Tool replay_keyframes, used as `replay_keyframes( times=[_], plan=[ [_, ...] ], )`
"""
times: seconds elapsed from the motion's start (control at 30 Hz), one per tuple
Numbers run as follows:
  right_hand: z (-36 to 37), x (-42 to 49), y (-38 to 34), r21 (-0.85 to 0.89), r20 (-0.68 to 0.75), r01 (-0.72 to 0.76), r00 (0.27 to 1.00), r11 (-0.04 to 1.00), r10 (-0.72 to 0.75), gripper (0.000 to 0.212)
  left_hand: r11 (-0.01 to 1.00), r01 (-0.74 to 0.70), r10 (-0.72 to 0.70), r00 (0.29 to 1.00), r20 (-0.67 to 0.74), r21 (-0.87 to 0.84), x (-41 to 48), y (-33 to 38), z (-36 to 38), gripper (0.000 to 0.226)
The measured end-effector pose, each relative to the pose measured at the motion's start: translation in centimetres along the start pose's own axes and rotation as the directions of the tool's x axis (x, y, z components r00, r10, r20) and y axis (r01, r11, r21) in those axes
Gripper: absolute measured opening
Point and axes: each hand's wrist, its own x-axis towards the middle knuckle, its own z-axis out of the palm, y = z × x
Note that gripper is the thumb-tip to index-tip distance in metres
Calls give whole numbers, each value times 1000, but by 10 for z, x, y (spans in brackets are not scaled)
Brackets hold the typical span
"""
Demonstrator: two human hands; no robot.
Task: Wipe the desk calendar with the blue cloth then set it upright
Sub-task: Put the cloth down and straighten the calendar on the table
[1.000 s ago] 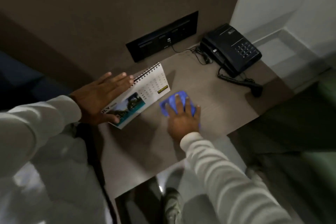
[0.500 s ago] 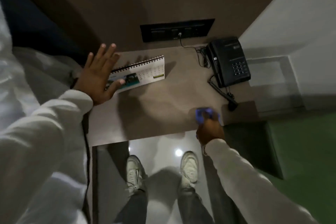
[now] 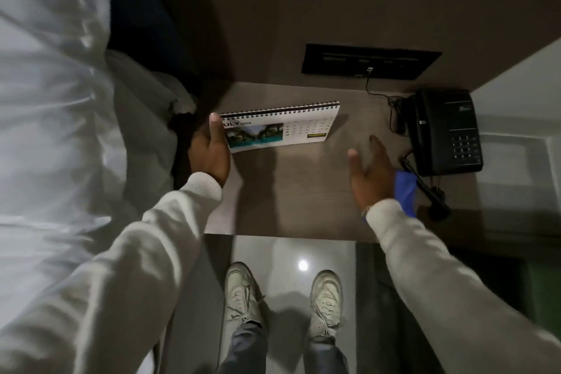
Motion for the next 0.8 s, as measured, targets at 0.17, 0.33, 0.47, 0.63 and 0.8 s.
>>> replay_keyframes(
  times=[0.17,0.33,0.47,0.63,0.8],
  plan=[
    [31,43,-64,371,166,-159,981,915,103,66,982,148,-146,989,25,-120,19,11,-6,75],
    [34,48,-87,462,150,-223,974,858,172,76,975,178,-137,953,271,-134,44,25,-8,66],
    [48,66,-86,525,110,-195,981,829,162,89,968,187,-117,926,359,-167,77,47,5,59],
    [56,82,-79,529,53,-146,989,836,139,91,973,162,-91,921,378,-162,90,55,11,50],
    [50,80,-80,509,98,-129,991,851,92,94,979,132,-62,919,389,-155,90,49,8,51]
  ],
)
